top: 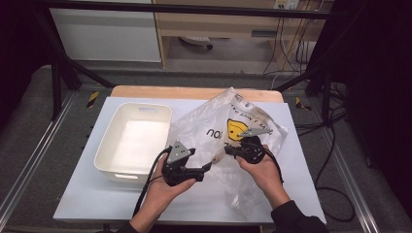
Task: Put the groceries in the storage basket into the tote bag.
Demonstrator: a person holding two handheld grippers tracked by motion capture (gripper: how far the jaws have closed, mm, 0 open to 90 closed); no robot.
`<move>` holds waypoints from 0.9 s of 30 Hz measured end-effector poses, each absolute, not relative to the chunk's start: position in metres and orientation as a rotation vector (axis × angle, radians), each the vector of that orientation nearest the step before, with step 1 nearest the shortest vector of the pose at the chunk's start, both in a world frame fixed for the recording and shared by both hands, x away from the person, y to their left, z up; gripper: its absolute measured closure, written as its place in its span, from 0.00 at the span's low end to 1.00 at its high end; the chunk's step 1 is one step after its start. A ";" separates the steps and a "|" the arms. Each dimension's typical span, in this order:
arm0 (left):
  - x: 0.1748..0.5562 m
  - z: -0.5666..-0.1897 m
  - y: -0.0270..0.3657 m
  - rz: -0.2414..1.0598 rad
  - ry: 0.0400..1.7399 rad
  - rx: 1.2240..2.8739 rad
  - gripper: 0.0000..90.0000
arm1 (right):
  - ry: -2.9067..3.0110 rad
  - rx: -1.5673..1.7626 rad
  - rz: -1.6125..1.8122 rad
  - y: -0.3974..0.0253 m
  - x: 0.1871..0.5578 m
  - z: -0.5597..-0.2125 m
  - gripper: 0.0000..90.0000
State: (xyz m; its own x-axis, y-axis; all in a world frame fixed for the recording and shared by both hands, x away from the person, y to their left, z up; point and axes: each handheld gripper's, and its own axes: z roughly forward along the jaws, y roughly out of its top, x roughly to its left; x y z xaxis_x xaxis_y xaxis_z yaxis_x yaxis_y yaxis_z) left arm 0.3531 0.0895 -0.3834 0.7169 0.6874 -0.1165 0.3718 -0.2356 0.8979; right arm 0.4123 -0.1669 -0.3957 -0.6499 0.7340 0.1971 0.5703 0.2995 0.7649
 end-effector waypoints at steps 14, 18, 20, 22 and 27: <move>0.354 -0.377 0.101 0.419 0.862 1.845 0.21 | 2.400 1.238 1.214 -0.162 0.405 -0.422 1.00; 0.353 -0.376 0.103 0.430 0.867 1.845 0.21 | 2.406 1.237 1.197 -0.158 0.403 -0.426 1.00; 0.353 -0.375 0.104 0.430 0.865 1.844 0.21 | 2.415 1.228 1.177 -0.156 0.403 -0.429 1.00; 0.353 -0.375 0.105 0.428 0.872 1.840 0.21 | 2.431 1.219 1.150 -0.154 0.403 -0.432 1.00; 0.352 -0.375 0.109 0.427 0.882 1.837 0.21 | 2.446 1.204 1.127 -0.150 0.402 -0.435 1.00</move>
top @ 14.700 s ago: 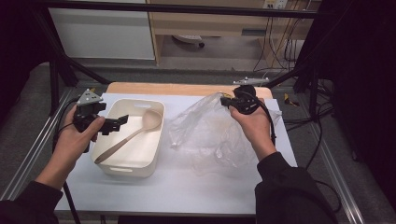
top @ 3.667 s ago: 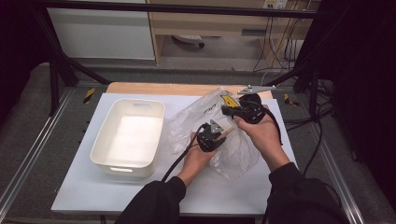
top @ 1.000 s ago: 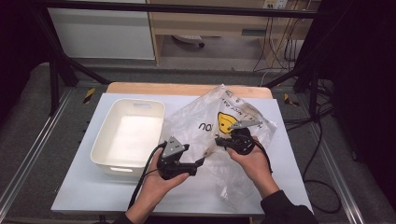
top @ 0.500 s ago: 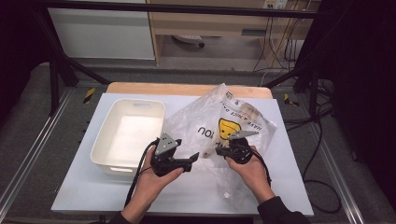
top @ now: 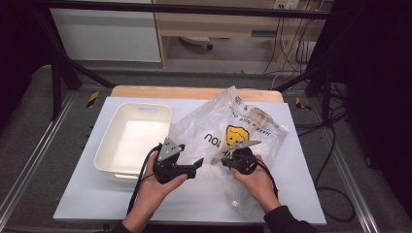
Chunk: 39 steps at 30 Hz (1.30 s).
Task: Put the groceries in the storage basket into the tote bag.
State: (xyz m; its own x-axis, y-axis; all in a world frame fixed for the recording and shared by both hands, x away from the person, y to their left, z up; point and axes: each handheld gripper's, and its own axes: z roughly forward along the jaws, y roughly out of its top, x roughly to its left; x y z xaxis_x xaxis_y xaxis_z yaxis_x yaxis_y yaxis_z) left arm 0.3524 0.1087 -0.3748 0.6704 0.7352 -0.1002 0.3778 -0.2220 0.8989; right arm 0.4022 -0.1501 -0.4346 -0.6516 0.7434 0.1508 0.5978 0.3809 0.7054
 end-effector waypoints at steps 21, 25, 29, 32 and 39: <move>0.355 -0.367 0.121 0.460 0.899 1.801 0.13 | 2.306 1.195 1.161 -0.158 0.390 -0.420 0.48; 0.356 -0.360 0.126 0.496 0.912 1.803 0.14 | 2.268 1.168 1.166 -0.160 0.384 -0.414 0.34; 0.358 -0.349 0.138 0.536 0.924 1.786 0.15 | 2.223 1.147 1.173 -0.161 0.375 -0.407 0.24; 0.363 -0.343 0.150 0.561 0.954 1.768 0.15 | 2.188 1.140 1.170 -0.165 0.370 -0.402 0.20; 0.374 -0.336 0.180 0.597 1.041 1.733 0.16 | 2.102 1.190 1.152 -0.185 0.360 -0.395 0.13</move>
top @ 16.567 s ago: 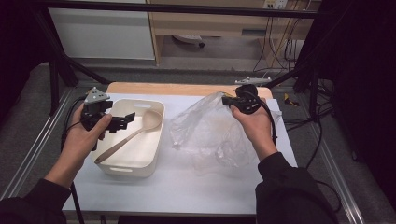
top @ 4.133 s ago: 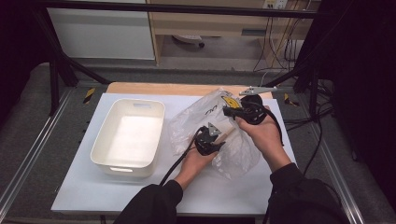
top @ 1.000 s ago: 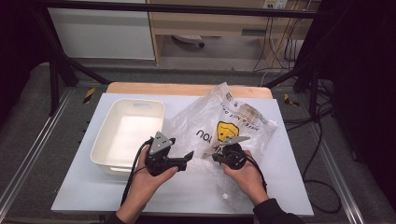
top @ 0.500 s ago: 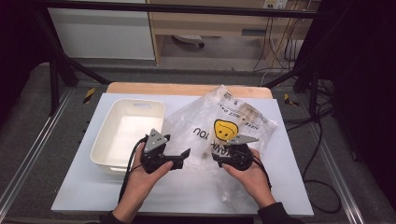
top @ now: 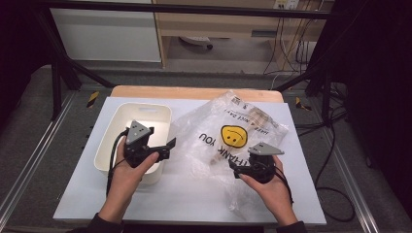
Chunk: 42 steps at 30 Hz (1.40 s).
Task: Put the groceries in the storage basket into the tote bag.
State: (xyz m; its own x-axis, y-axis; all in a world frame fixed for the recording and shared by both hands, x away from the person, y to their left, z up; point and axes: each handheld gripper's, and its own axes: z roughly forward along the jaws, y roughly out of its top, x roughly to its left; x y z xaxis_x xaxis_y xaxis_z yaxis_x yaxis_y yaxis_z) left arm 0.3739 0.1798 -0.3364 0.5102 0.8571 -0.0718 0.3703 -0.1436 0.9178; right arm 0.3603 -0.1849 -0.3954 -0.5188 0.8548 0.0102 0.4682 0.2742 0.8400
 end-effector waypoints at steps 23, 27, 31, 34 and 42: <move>0.377 -0.342 0.202 0.609 1.089 1.725 0.14 | 2.074 1.523 0.943 -0.248 0.341 -0.433 0.08; 0.377 -0.340 0.201 0.617 1.079 1.730 0.14 | 2.128 1.536 0.909 -0.245 0.341 -0.441 0.08; 0.377 -0.339 0.204 0.610 1.082 1.720 0.14 | 2.193 1.522 0.871 -0.234 0.343 -0.449 0.09; 0.378 -0.340 0.206 0.611 1.089 1.718 0.14 | 2.228 1.491 0.841 -0.226 0.343 -0.452 0.08; 0.379 -0.340 0.208 0.623 1.103 1.716 0.15 | 2.269 1.372 0.842 -0.217 0.338 -0.450 0.36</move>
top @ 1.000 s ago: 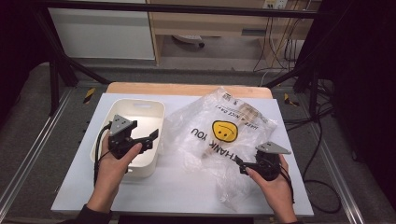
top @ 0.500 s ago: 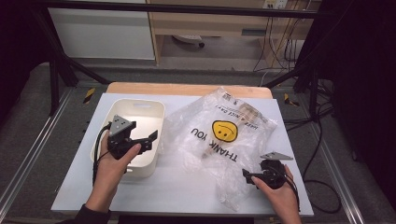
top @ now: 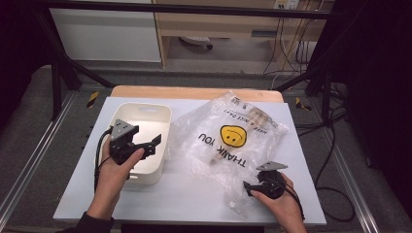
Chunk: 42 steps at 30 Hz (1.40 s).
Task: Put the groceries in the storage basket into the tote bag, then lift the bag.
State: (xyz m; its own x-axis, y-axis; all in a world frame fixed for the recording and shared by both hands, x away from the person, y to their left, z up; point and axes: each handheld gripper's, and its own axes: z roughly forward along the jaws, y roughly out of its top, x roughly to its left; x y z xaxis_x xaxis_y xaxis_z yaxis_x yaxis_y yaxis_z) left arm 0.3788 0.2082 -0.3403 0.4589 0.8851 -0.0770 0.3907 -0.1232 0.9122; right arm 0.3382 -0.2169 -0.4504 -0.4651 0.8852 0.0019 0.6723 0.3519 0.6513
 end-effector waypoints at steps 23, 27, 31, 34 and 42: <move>0.372 -0.340 0.189 0.625 1.053 1.764 0.15 | 2.358 1.309 0.927 -0.236 0.338 -0.435 1.00; 0.369 -0.339 0.180 0.618 1.025 1.778 0.15 | 2.361 1.294 0.892 -0.248 0.341 -0.432 1.00; 0.366 -0.338 0.172 0.607 1.003 1.787 0.15 | 2.342 1.332 0.875 -0.269 0.342 -0.432 1.00; 0.364 -0.340 0.165 0.615 0.991 1.810 0.15 | 2.322 1.357 0.881 -0.284 0.343 -0.432 1.00; 0.357 -0.346 0.147 0.597 0.961 1.837 0.14 | 2.276 1.393 0.834 -0.305 0.347 -0.436 1.00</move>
State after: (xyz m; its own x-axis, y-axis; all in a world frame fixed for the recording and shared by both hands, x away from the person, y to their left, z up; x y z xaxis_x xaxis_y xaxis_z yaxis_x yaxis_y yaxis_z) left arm 0.3571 0.1466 -0.3458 0.5729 0.8196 -0.0050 0.3588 -0.2454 0.9006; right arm 0.3472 -0.3054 -0.4359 -0.4589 0.8884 0.0120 0.6858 0.3456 0.6405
